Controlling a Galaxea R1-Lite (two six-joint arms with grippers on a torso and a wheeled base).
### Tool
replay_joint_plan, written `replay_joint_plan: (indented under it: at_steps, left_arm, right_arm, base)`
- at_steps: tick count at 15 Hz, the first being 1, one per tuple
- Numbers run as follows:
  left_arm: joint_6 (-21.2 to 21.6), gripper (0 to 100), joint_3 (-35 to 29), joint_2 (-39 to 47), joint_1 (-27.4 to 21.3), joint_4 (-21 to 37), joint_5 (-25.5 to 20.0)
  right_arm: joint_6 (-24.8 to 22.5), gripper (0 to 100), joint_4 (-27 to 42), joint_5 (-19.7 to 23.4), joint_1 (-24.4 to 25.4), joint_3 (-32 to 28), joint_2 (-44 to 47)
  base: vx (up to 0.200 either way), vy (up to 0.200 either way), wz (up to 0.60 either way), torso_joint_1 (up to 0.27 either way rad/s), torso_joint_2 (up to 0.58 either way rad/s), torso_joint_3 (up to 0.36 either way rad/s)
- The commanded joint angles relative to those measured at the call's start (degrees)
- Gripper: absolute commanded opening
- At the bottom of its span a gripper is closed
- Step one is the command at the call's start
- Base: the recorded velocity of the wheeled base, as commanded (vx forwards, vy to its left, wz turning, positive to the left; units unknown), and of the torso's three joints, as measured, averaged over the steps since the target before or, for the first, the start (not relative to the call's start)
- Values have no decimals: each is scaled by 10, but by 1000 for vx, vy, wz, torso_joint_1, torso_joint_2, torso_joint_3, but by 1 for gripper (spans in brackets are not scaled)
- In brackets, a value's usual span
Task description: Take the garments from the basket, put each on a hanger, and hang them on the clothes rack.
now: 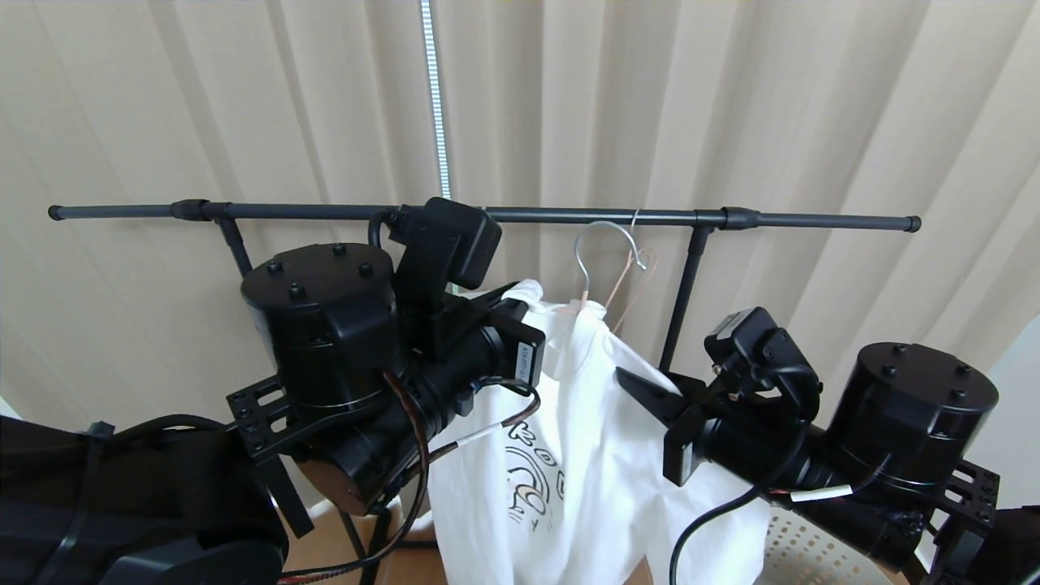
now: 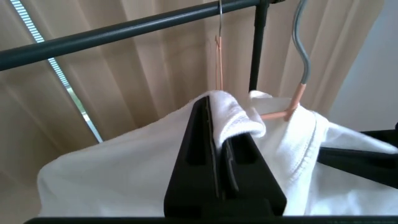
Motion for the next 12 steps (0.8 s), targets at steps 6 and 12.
replay_joint_plan:
  at_steps: [6,12]
  left_arm:
    - [-1,0,3,-5,-7,10,1]
    - [0,100,8,-1,-17,11,1]
  right_arm:
    - [5,0,-28,-2,-1,-1,-5]
    - [15,0,-28,-1,-1,-1,-14]
  base:
    - [0,0,0,0,0,0]
    - [0,0,0,0,0,0]
